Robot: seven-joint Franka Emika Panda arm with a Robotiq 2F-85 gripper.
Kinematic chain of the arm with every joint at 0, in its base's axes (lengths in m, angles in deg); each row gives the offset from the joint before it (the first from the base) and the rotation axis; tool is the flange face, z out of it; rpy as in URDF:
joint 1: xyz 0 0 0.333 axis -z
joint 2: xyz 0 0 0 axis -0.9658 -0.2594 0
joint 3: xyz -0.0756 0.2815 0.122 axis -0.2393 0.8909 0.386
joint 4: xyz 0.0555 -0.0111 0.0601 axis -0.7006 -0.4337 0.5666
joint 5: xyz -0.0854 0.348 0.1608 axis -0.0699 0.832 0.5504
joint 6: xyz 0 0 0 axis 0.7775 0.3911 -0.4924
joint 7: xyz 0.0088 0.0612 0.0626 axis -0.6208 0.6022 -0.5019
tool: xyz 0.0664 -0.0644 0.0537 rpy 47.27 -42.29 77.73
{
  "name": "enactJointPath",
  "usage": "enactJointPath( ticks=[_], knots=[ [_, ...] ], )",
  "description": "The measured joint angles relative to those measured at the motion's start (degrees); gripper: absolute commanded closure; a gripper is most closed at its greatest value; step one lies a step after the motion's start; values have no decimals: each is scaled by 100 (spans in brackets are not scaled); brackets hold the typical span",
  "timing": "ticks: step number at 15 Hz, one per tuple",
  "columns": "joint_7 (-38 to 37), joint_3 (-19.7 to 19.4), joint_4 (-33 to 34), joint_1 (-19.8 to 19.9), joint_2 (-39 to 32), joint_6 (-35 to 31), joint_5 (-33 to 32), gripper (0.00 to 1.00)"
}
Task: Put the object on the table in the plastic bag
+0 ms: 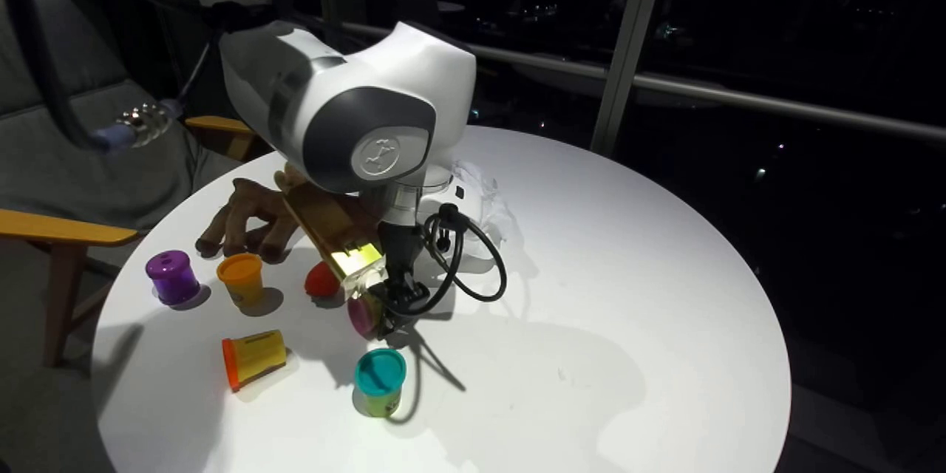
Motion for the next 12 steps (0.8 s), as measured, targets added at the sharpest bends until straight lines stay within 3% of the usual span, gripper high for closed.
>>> enactJointPath(
  ticks=[2,7,12],
  knots=[
    [1,42,-1,17,11,-79,2,81],
    [-7,62,-50,-13,218,-85,-1,81],
    [-266,49,23,-396,965,178,-257,81]
  ],
)
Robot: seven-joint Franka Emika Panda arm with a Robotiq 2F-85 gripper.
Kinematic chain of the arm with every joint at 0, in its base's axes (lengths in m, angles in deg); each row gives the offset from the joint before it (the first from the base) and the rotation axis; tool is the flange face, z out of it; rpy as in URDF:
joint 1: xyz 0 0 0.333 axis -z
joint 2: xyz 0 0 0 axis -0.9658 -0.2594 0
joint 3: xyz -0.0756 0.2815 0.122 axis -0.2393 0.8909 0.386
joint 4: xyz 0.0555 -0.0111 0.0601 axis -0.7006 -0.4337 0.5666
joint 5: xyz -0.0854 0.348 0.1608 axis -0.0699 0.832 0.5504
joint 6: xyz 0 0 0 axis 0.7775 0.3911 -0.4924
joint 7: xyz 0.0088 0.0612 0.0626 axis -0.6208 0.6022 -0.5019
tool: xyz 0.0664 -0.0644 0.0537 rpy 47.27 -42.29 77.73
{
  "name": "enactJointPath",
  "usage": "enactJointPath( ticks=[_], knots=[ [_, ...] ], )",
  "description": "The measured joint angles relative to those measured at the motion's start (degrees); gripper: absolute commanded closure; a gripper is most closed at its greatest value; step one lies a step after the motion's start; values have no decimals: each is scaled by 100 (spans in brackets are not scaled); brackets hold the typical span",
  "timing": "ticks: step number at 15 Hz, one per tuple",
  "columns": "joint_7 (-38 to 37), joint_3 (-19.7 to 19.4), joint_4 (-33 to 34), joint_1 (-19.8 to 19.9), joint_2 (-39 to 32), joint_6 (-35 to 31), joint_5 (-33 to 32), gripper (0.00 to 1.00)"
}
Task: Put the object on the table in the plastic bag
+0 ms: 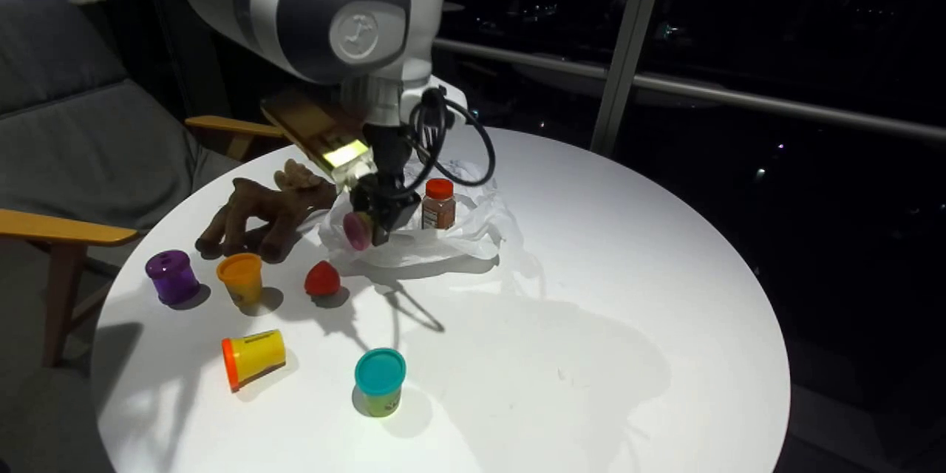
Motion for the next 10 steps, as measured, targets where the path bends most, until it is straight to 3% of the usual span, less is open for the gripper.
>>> enactJointPath(
  ticks=[4,10],
  knots=[
    [-305,44,561,-501,30,308,-263,81],
    [-224,-68,2048,-687,-1050,73,-902,81]
  ],
)
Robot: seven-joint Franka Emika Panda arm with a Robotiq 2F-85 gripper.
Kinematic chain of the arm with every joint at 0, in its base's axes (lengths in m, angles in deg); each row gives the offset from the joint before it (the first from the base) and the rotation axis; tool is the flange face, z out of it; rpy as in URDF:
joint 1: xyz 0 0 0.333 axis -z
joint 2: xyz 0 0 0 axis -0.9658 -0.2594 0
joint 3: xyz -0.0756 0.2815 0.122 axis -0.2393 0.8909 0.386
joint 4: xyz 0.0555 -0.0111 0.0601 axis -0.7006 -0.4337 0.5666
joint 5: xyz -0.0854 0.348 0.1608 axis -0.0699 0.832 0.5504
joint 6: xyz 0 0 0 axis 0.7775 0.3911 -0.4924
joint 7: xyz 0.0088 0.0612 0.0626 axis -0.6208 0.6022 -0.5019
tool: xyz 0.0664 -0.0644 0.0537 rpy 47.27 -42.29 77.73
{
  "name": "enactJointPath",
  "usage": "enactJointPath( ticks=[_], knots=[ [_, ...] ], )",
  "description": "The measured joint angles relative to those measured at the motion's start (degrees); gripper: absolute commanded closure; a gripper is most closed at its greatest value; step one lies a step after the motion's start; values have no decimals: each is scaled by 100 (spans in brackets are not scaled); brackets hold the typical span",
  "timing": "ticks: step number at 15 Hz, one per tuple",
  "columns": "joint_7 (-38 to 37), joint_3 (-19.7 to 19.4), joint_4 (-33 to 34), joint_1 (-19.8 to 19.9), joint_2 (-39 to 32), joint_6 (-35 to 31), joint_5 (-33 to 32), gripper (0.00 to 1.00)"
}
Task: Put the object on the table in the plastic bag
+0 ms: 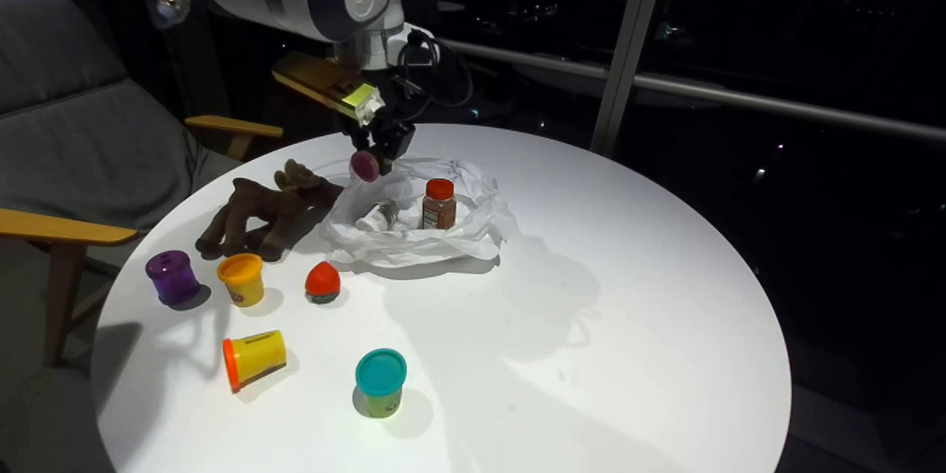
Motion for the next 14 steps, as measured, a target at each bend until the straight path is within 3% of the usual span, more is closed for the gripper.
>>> enactJointPath(
  ticks=[3,4,9,14],
  knots=[
    [162,-68,821,62,-639,-115,-84,79],
    [218,-70,1094,92,-848,-114,-84,38],
    [365,-132,2133,172,-1661,-72,-91,1],
    [372,-132,2392,312,-1650,129,-49,0]
  ],
)
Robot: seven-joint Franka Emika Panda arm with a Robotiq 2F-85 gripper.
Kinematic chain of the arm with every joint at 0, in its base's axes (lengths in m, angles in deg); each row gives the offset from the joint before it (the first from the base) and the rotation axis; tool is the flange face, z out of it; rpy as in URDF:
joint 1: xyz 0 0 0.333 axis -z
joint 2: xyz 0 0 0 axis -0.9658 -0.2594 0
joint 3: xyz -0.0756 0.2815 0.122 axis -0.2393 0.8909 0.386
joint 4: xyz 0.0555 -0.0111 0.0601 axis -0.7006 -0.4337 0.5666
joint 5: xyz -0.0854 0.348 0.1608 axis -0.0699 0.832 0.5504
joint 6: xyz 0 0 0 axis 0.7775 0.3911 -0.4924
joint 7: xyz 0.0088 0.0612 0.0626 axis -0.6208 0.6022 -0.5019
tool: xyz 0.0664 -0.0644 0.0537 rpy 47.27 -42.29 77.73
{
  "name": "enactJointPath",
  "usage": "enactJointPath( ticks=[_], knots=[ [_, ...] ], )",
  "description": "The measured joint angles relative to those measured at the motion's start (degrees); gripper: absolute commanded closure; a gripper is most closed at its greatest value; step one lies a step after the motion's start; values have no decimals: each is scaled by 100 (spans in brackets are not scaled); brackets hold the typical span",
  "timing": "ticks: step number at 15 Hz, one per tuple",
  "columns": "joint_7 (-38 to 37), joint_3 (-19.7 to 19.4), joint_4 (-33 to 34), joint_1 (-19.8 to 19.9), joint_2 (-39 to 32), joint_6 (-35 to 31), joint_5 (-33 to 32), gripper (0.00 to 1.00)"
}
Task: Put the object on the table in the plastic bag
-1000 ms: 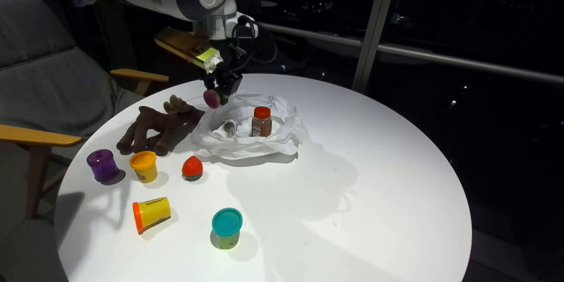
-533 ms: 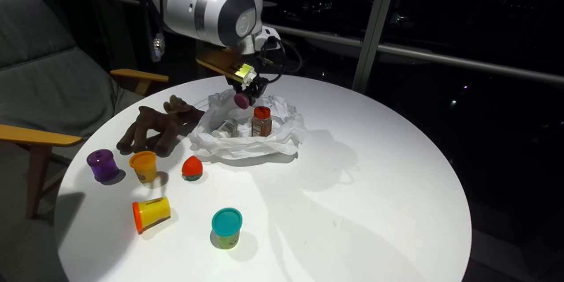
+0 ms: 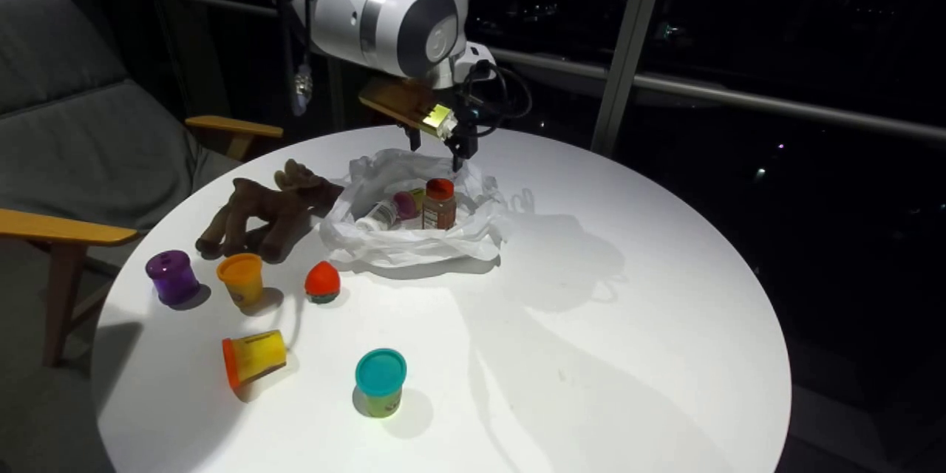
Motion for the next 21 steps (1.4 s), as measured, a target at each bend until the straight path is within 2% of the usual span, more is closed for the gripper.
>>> enactJointPath(
  ticks=[3,6,13,17,21],
  knots=[
    [-42,76,-335,200,511,276,214,0],
    [-352,5,-1124,345,1305,298,436,0],
    [-1419,-737,-3292,461,2861,305,540,0],
    [-1595,-1110,-4622,593,3385,356,539,0],
    [-1536,-1110,-5306,792,3461,669,543,0]
  ],
)
